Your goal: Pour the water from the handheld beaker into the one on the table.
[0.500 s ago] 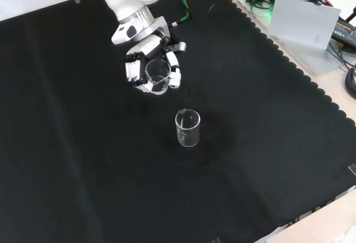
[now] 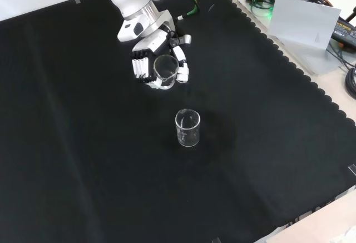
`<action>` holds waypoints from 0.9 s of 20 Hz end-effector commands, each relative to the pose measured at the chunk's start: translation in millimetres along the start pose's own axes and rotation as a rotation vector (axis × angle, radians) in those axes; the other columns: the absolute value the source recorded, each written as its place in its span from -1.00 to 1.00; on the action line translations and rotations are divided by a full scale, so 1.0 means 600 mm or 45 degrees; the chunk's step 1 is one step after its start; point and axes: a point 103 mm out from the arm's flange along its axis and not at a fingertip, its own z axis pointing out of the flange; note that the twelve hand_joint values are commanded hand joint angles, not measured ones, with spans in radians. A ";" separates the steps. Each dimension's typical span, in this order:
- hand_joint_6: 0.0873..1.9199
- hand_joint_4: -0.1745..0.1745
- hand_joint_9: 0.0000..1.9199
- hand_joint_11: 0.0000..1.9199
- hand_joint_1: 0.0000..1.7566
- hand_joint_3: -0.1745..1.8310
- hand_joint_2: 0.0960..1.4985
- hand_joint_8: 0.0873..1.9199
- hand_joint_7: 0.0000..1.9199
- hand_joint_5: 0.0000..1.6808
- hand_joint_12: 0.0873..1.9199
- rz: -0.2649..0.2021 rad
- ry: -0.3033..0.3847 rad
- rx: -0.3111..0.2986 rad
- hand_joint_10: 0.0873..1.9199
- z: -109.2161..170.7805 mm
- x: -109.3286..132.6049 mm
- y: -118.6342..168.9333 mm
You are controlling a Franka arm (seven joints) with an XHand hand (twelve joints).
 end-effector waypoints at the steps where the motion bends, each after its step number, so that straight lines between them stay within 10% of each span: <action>1: 0.06 -1.00 0.37 0.05 0.63 0.11 -0.37 -0.02 0.27 0.21 -0.07 -0.006 -0.051 0.117 -0.13 0.000 0.025 0.000; 18: 0.07 -1.00 0.36 0.06 0.63 0.12 -0.38 -0.01 0.27 0.21 -0.08 0.046 -0.269 0.426 -0.13 0.035 0.047 0.049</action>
